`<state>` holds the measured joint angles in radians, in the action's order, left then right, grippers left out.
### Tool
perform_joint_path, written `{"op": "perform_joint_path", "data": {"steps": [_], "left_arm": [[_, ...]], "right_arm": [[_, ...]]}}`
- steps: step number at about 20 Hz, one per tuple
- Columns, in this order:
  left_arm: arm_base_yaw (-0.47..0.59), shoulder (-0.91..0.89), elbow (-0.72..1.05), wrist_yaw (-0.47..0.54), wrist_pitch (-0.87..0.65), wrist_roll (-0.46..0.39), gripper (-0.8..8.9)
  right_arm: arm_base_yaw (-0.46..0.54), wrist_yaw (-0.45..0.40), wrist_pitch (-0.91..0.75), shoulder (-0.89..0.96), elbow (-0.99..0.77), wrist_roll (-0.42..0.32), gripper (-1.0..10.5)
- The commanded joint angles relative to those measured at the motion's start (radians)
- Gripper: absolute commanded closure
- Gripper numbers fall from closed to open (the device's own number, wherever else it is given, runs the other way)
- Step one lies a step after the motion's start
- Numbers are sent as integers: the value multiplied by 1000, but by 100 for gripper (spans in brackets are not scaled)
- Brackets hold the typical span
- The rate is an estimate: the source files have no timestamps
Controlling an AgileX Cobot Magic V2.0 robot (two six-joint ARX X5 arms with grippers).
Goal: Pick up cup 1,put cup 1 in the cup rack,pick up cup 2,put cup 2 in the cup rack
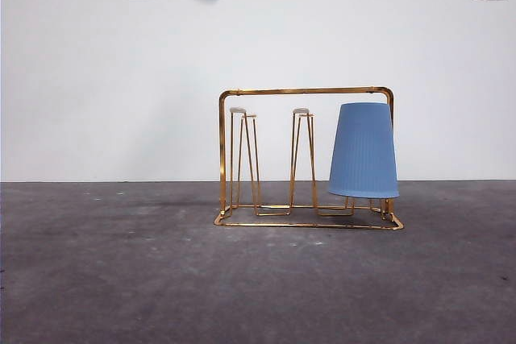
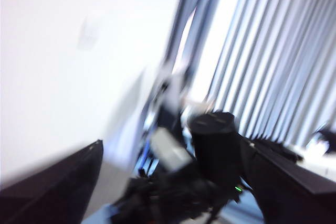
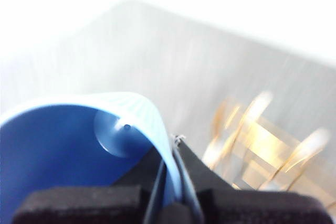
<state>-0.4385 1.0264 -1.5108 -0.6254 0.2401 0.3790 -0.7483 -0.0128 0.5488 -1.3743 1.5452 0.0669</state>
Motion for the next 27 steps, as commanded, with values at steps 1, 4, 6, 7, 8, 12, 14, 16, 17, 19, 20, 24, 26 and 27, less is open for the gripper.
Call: {"op": "perform_joint_path", "data": {"steps": [1, 4, 6, 7, 8, 12, 14, 16, 17, 19, 20, 24, 26, 27], "left_arm": [[3, 7, 6, -40, -167, 136, 374], [-20, 45, 6, -90, -290, 181, 374], [-59, 76, 6, -116, -361, 208, 373], [-76, 87, 6, -116, -385, 217, 373], [-96, 100, 6, -116, -411, 224, 373], [-167, 156, 6, -117, -522, 251, 362], [-195, 185, 6, -118, -584, 275, 339], [-218, 214, 6, -116, -657, 311, 338], [-227, 226, 6, -116, -689, 327, 338], [-245, 255, 6, -116, -756, 375, 338], [-251, 266, 6, -116, -782, 391, 338], [-269, 303, 6, -106, -861, 434, 338], [-275, 318, 6, -103, -890, 446, 338], [-277, 325, 6, -94, -904, 455, 338]], "right_arm": [[-3, -19, -63, 164, 0, -26, 958], [-3, -18, -177, 330, 0, -55, 958], [-3, -4, -229, 386, 0, -82, 958], [-3, 8, -245, 401, 0, -95, 958], [-3, 21, -266, 412, 0, -101, 958], [-3, 111, -340, 424, 0, -105, 958], [-3, 132, -367, 423, 0, -106, 958], [-3, 148, -379, 420, 0, -106, 958], [-3, 151, -382, 415, 0, -109, 958], [-3, 154, -392, 408, 0, -124, 958], [-3, 155, -398, 405, 0, -124, 958], [-3, 186, -433, 390, 0, -124, 958], [-3, 189, -439, 383, 0, -124, 958], [-3, 189, -439, 381, 0, -124, 958]]}}
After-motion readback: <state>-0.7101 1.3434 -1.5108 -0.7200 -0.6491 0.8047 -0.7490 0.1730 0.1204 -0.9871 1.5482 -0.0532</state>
